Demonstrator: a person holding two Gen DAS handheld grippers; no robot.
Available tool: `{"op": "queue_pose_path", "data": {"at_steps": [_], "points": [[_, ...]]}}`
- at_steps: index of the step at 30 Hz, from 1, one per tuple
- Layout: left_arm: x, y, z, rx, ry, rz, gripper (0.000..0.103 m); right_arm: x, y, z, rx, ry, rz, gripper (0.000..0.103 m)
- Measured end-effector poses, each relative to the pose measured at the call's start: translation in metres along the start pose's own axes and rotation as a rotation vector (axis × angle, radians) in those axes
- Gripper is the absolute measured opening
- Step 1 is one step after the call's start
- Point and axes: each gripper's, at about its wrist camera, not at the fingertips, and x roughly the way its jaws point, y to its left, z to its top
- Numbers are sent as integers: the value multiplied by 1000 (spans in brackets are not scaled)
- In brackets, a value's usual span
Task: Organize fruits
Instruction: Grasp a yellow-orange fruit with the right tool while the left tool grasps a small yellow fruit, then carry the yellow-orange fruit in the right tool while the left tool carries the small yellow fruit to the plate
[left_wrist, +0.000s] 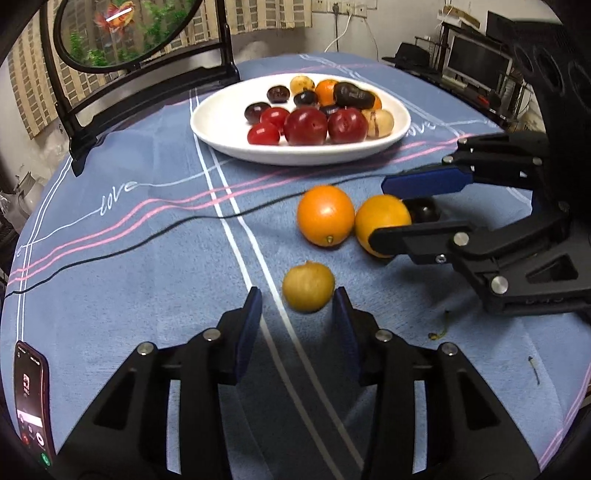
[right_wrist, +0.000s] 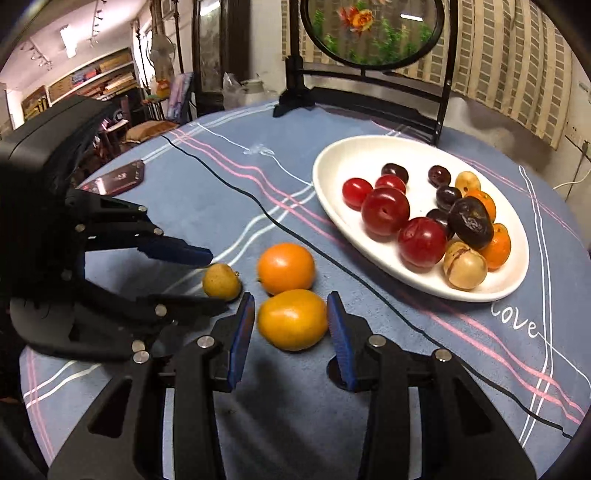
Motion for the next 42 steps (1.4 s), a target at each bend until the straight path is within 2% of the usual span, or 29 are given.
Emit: {"op": "queue_pose_path", "data": {"at_steps": [9,16,20,24,28,31,38,42], "points": [[2,-1,1,-9,-16,-21,37,4,8,2,-52,4,-43,42],[4,-4,3,-5,-27,-24,35,12,8,1,-41,31,-15,43],[4,-5,4,-3,-34,-28,29,8,3,0,3,41,10,43],[-1,-6,4,-11,-46,-33,29,-5,-4,3,57,8,51,43],[-24,-6,8,-49,-124,-91,29,-21,-12,6,107,-46,88,43],[-37,-1,24,-103,-184,-149,29,-38,-26,13,155,-128,82,43],[-27,17,89,-185,-231,-65,29,-58,-76,34,308,-328,-51,43],[-3,26,126,-202,-216,1,29,-44,-104,45,373,-341,-108,43]]}}
